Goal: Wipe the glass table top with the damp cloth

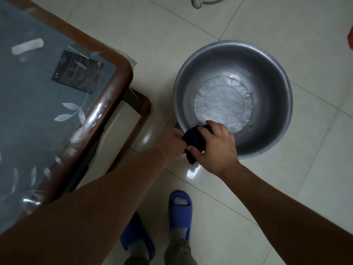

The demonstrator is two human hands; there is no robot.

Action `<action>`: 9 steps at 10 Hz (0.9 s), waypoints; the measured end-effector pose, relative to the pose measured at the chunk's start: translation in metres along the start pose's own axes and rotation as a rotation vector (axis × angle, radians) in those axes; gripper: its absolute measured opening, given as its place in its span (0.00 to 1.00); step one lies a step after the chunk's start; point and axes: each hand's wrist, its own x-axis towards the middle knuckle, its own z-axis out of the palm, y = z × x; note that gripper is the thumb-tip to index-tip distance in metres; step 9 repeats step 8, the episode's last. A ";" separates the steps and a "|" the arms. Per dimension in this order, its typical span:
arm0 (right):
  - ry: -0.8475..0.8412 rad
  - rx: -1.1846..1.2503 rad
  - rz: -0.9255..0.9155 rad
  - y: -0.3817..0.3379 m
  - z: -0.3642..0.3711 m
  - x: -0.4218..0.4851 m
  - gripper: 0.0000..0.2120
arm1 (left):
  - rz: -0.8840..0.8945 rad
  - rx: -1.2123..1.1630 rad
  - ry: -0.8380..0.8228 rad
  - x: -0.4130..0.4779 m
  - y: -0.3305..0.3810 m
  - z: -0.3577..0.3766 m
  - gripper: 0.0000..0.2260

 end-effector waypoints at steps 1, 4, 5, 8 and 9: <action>-0.141 -0.079 0.018 -0.005 0.008 -0.001 0.35 | -0.026 -0.195 -0.030 -0.003 0.004 0.001 0.03; -0.212 -0.036 0.047 -0.006 0.001 0.006 0.37 | -0.006 -0.068 0.031 -0.011 0.003 -0.004 0.05; -0.136 -0.032 0.032 -0.006 -0.004 0.001 0.38 | 0.021 0.013 0.086 -0.019 -0.001 -0.014 0.09; 0.140 0.108 0.005 -0.011 -0.019 -0.013 0.18 | 0.046 -0.064 0.101 -0.047 -0.011 -0.035 0.10; 0.140 0.108 0.005 -0.011 -0.019 -0.013 0.18 | 0.046 -0.064 0.101 -0.047 -0.011 -0.035 0.10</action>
